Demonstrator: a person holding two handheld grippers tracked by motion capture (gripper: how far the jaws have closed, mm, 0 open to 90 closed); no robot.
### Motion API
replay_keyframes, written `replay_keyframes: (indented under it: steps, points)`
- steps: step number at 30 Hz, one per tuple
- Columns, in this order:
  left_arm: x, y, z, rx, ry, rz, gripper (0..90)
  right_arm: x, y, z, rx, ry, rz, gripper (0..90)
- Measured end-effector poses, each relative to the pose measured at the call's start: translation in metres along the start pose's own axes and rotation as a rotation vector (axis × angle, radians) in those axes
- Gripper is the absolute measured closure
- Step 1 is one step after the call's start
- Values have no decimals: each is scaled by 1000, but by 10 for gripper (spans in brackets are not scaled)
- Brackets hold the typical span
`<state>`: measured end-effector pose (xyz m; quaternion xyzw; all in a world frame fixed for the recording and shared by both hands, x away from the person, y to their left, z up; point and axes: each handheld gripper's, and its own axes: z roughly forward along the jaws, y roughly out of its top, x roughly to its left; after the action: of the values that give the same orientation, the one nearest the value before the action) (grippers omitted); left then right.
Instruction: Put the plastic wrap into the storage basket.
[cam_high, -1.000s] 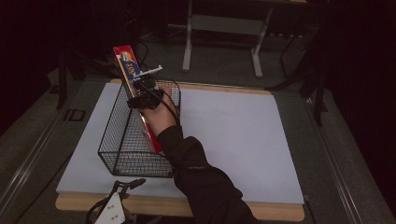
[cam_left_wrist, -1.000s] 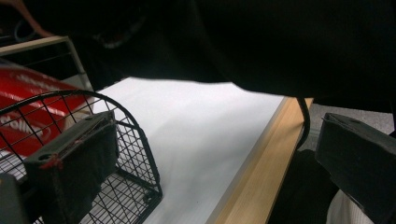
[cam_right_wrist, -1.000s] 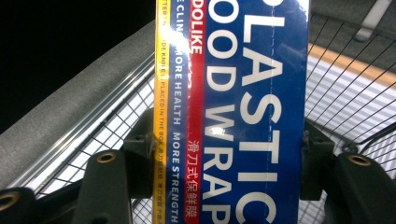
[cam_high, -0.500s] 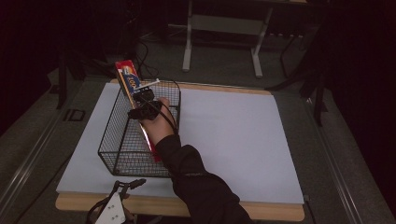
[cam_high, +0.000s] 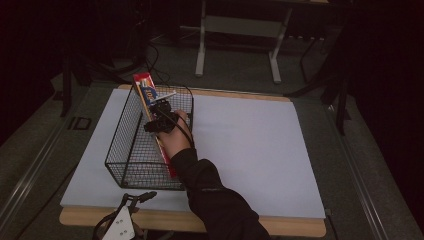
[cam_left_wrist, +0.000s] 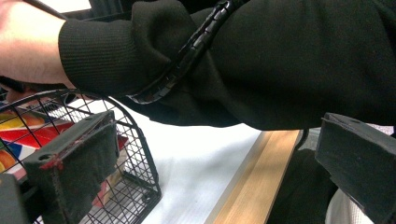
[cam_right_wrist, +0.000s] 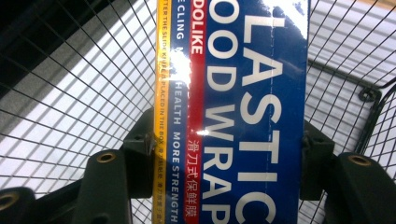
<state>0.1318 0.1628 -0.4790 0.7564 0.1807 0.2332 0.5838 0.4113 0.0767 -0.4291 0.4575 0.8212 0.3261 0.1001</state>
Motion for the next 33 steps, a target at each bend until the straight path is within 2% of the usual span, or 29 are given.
replay_keyframes:
  steps: [7, 14, 17, 33]
  points:
    - [0, 0, -1, -2, 1, 0, 1, 1, -1, 6, 25, -1, -6, 391]
    - [0, 0, 0, -1, -1, 0, 1, -2, -3, 15, 73, -12, -19, 389]
    - [0, 0, 0, 1, -2, 0, 1, -2, -5, 21, 108, 5, -11, 388]
    - [0, 0, 0, 4, -4, 0, 1, -5, -6, 20, 81, 23, -35, 337]
